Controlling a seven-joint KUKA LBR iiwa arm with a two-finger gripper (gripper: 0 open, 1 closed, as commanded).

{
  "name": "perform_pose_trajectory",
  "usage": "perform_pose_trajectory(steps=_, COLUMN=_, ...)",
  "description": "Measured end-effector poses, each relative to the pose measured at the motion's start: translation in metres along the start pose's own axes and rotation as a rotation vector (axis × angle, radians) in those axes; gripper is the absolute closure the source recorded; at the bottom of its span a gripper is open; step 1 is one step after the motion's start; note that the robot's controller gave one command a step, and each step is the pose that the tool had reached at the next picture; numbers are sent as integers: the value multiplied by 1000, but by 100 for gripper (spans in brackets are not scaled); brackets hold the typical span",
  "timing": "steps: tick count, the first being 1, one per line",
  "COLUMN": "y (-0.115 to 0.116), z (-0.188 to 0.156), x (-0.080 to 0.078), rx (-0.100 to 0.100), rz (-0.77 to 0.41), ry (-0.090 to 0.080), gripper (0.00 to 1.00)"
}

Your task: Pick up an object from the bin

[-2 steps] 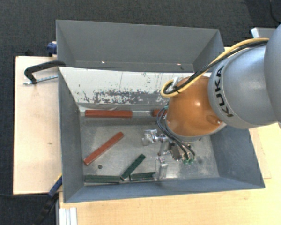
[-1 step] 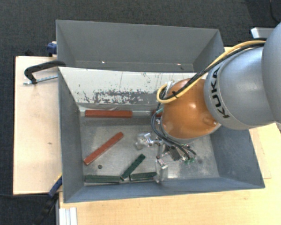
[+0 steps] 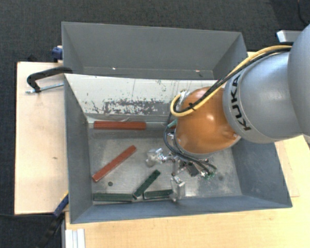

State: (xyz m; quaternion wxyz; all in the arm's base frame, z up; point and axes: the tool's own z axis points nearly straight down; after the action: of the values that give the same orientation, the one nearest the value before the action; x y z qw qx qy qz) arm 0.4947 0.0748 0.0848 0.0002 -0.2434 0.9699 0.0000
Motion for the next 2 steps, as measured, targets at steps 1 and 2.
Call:
perform_pose_trajectory(steps=1, y=-23, z=-14, x=-20, rx=-1, rz=-234, ry=-5, gripper=0)
perform_pose_trajectory(steps=2, y=6, z=-2, x=-47, rx=3, rz=-334, ry=-6, gripper=0)
